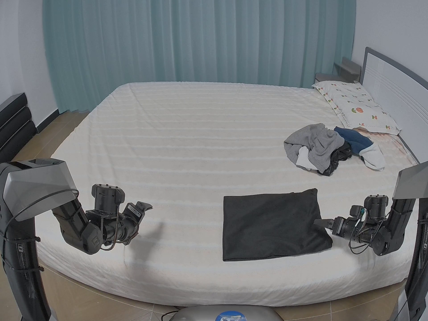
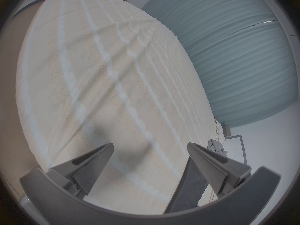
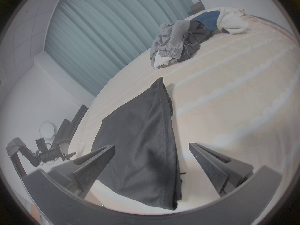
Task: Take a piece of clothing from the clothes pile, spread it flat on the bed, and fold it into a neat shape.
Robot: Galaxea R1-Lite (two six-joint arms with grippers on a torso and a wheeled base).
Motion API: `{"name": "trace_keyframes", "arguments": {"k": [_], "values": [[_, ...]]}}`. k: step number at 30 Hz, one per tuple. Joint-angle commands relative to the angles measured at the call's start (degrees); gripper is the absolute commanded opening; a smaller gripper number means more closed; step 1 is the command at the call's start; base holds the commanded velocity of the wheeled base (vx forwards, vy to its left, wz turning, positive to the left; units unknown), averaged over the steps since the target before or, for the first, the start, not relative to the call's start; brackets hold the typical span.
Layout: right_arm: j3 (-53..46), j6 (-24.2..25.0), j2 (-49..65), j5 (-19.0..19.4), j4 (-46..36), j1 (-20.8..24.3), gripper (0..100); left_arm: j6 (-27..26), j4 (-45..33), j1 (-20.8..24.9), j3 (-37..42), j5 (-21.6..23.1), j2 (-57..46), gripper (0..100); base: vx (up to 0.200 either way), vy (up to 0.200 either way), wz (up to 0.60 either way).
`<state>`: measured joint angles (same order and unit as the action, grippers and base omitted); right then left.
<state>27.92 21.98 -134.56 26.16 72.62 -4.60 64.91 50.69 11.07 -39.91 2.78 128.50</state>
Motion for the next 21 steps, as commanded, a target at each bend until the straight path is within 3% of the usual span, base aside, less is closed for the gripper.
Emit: {"name": "trace_keyframes", "arguments": {"k": [1,7,8,21], "values": [[-1.64,-2.29,0.70,1.35,-0.11,-1.20,100,0.12,0.02,0.01,-0.17,0.03,0.08,100,0.000,0.000,0.00],[-3.22,-4.93,-0.35,1.44,-0.29,-0.94,100,0.04,0.02,0.01,-0.08,0.03,0.08,100,0.000,0.000,0.00],[-3.39,-5.63,-0.44,1.44,-0.55,-0.94,0,0.04,0.02,0.01,-0.08,0.03,0.08,100,0.000,0.000,0.00],[-4.10,-12.31,0.61,1.44,-4.50,-3.05,0,0.04,0.02,0.01,-0.08,0.03,0.08,100,0.000,0.000,0.00]]}}
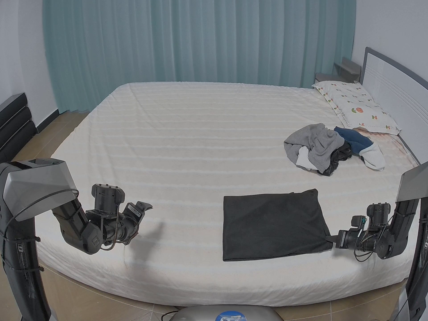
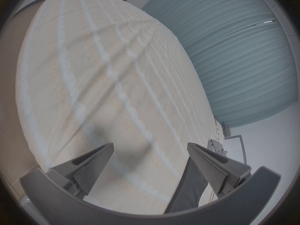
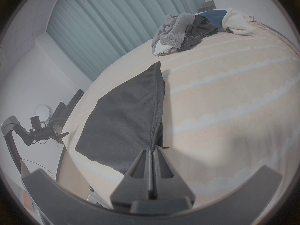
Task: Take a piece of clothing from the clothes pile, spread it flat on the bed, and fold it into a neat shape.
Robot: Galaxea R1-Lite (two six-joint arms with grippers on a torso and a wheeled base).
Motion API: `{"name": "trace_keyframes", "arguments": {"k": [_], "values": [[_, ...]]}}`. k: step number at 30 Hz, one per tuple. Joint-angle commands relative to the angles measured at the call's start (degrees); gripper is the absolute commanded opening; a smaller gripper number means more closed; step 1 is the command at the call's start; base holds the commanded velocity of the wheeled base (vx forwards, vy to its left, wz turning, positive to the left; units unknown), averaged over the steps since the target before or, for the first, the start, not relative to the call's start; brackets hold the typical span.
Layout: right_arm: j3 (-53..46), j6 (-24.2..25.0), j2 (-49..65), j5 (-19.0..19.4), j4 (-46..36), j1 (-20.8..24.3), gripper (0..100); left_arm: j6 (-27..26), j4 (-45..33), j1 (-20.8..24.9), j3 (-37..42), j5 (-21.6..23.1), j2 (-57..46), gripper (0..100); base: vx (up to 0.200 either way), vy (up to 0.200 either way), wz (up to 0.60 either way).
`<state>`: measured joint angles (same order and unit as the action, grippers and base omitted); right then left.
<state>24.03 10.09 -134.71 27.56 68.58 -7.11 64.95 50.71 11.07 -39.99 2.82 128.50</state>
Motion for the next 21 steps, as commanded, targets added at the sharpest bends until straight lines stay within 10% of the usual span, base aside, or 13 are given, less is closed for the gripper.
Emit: {"name": "trace_keyframes", "arguments": {"k": [1,7,8,16,21], "values": [[-0.12,-0.87,0.76,0.03,-0.82,-0.63,0,0.09,0.00,0.01,-0.01,0.00,0.08,100,0.000,0.000,0.00],[0.23,-2.62,-0.03,-0.05,-1.00,-1.42,0,0.09,0.00,0.01,-0.01,0.00,0.08,100,0.000,0.000,0.00],[0.23,-2.71,0.06,-0.05,-1.00,-1.42,100,0.09,0.00,0.01,-0.01,0.00,0.08,100,0.000,0.000,0.00],[1.81,0.01,2.08,0.21,-0.12,-1.51,100,-0.79,-0.09,0.27,0.26,0.08,0.00,100,0.000,0.000,0.00],[6.38,13.11,2.78,-2.34,0.06,-0.10,100,-2.55,-0.09,0.88,0.17,-0.09,0.17,100,0.000,0.000,0.00]]}}
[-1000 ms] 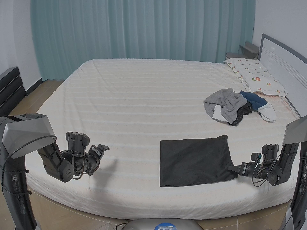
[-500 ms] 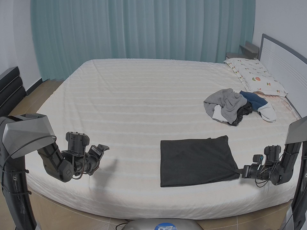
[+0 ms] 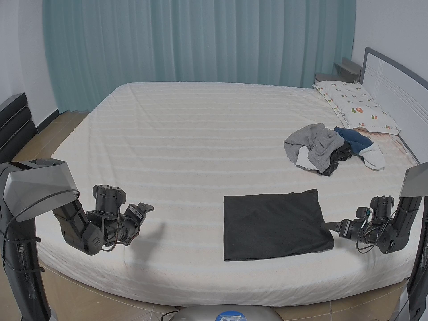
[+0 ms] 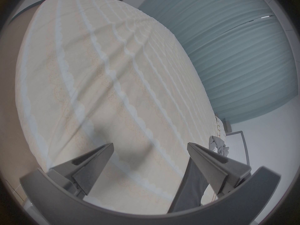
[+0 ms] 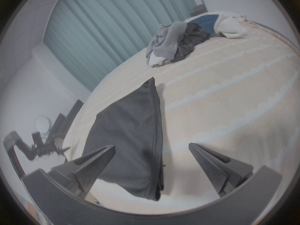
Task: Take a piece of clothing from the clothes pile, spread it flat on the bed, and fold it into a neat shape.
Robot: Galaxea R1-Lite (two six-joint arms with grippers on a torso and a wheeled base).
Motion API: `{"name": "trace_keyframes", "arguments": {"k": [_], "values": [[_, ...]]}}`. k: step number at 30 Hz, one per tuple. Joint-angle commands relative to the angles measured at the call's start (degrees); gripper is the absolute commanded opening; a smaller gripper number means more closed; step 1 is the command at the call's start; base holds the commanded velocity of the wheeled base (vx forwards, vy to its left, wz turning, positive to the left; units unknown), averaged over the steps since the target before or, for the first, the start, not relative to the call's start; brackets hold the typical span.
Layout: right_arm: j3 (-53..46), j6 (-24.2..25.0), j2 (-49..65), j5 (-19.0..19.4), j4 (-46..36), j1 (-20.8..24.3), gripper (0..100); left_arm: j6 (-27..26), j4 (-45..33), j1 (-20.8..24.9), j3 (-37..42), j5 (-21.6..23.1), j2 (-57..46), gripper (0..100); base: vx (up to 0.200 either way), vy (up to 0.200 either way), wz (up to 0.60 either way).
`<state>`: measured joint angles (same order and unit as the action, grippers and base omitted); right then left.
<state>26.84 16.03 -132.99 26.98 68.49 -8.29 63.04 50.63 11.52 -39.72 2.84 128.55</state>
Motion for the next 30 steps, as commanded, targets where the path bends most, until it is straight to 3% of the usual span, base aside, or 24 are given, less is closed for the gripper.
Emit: {"name": "trace_keyframes", "arguments": {"k": [1,5,14,19,22,25,30], "values": [[4.62,9.90,1.24,-2.37,0.07,1.35,100,-0.55,0.00,0.43,-0.19,-0.03,-0.14,100,0.000,0.000,0.00],[8.49,16.40,2.56,-2.63,-0.46,1.70,100,-0.37,0.09,1.22,0.08,0.24,-0.67,100,0.000,0.000,0.00],[12.09,21.59,4.23,-2.81,-0.64,2.23,100,-0.28,0.00,3.33,-0.10,0.15,-0.14,100,0.000,0.000,0.00],[8.93,25.81,7.48,-6.06,-0.55,2.14,100,1.30,0.00,3.86,-0.36,-0.03,-0.32,100,0.000,0.000,0.00],[6.91,30.02,9.24,-6.50,-0.37,2.14,100,2.18,0.00,4.12,-0.54,-0.03,-0.58,100,-0.200,0.000,0.00],[3.92,38.46,9.85,-6.32,0.42,2.14,100,2.27,0.00,4.83,-0.54,-0.03,-0.41,100,-0.200,0.000,0.00],[2.34,42.15,6.86,-5.01,4.99,2.23,100,2.27,0.09,4.83,-0.62,-0.03,-0.49,100,-0.120,0.000,0.00]]}}
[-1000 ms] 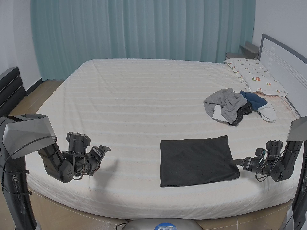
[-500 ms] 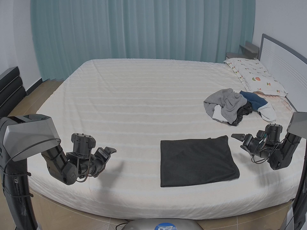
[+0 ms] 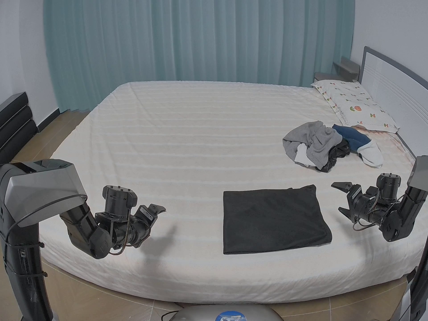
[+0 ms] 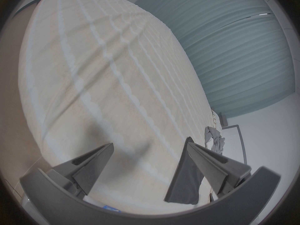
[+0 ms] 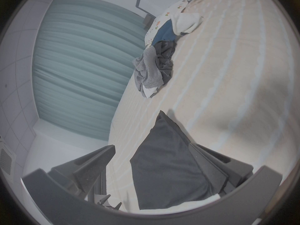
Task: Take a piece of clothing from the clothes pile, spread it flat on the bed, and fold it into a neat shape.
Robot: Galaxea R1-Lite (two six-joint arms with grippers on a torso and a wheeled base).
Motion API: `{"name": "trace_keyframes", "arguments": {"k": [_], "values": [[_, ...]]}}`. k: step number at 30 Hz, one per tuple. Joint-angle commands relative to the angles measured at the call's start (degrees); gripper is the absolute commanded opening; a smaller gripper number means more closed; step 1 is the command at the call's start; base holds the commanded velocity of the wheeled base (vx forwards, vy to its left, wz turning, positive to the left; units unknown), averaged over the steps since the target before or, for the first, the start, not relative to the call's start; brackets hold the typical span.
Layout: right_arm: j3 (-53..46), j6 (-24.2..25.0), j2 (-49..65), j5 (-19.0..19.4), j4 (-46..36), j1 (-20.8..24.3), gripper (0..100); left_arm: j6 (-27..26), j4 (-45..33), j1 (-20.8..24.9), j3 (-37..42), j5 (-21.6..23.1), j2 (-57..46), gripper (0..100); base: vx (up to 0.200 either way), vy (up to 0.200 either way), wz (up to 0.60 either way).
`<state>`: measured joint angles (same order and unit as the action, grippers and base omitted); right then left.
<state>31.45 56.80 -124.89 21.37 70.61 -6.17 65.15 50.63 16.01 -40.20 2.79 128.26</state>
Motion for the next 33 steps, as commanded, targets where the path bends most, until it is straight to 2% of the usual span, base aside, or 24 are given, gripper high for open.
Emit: {"name": "trace_keyframes", "arguments": {"k": [1,7,20,33], "values": [[-2.98,1.65,-1.23,0.87,3.75,0.02,100,0.24,0.09,0.34,-0.31,0.11,-0.20,100,0.000,0.000,0.00],[-5.44,2.27,-2.90,1.13,7.09,-0.16,100,0.33,0.00,0.43,-1.63,0.28,-0.11,100,0.000,0.000,0.00],[-5.08,3.23,-6.33,0.78,11.22,0.37,100,0.42,0.00,0.69,-3.04,0.20,0.06,100,0.000,-0.200,0.00],[-4.65,3.41,-7.47,0.60,11.31,0.37,100,-0.02,-0.71,0.87,-4.00,-0.07,-0.29,100,0.000,-0.200,0.00]]}}
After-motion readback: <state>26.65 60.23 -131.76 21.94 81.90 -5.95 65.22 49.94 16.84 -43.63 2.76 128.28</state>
